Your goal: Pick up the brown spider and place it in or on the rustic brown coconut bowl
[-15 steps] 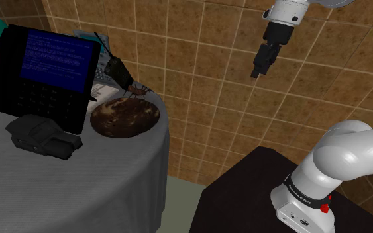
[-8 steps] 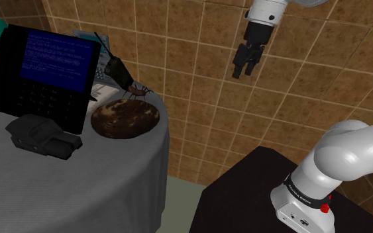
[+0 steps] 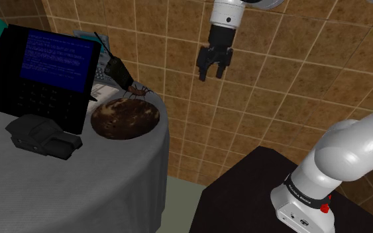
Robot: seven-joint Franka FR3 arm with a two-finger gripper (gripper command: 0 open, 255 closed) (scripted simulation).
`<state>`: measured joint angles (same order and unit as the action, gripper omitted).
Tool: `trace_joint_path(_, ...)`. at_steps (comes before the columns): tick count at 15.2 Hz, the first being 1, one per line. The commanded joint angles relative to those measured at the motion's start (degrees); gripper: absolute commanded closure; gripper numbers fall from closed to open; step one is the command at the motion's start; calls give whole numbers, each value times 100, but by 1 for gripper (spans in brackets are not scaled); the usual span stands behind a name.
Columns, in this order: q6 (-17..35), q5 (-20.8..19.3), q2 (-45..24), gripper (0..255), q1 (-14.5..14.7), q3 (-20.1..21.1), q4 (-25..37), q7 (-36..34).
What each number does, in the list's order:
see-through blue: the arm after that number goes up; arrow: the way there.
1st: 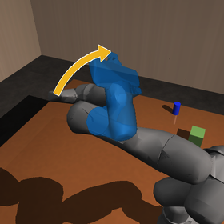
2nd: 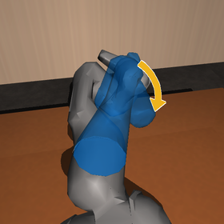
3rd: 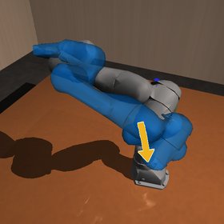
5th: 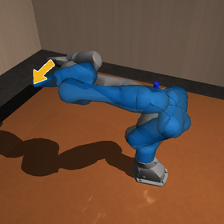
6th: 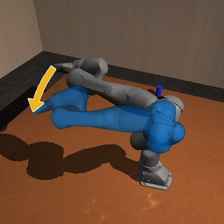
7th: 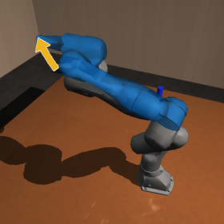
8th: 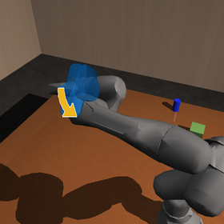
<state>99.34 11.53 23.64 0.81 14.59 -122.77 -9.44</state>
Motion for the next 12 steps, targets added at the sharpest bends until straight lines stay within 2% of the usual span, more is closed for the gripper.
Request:
trace_joint_path(1,60,-13,-393,0,6,172,314,-296)
trace_joint_path(6,180,-198,-1494,0,73,593,1236,-1090)
trace_joint_path(12,107,-674,-2975,0,317,934,2651,-2066)
